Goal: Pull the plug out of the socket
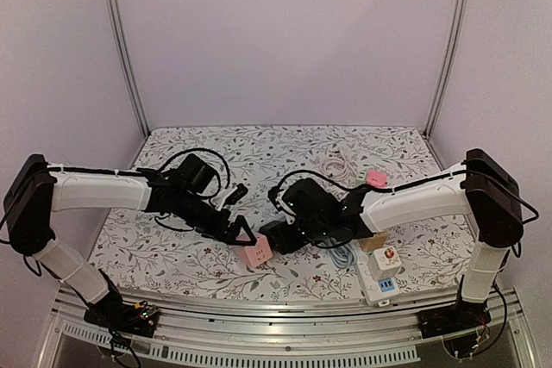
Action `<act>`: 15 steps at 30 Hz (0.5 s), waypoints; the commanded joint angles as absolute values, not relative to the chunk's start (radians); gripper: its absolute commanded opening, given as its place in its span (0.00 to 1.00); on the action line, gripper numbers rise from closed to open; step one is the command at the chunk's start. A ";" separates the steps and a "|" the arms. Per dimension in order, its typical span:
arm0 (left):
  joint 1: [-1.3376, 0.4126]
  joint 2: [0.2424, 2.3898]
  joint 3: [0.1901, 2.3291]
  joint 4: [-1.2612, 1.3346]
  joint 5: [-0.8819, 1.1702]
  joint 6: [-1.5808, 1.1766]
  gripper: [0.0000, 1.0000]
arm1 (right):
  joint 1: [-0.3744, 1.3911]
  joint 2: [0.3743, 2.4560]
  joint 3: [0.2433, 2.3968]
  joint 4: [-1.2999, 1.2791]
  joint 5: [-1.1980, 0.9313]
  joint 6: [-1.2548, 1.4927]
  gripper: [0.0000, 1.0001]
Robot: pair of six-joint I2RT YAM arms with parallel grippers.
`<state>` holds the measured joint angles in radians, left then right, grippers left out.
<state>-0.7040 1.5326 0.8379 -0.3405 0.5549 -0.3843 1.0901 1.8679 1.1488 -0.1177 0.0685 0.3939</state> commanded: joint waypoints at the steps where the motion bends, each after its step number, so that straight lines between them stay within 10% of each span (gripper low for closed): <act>1: -0.777 1.464 0.868 -0.436 0.295 -0.321 1.00 | 1.091 1.829 1.179 -0.213 0.107 0.504 0.20; 15: -1.060 1.191 0.708 -0.179 -0.065 -0.079 1.00 | 1.044 1.823 1.305 -0.473 0.081 0.605 0.20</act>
<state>-0.9909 1.2266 0.7769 -0.3080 0.0326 -0.1928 1.0653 1.8660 1.2663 -0.3805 0.1093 0.5419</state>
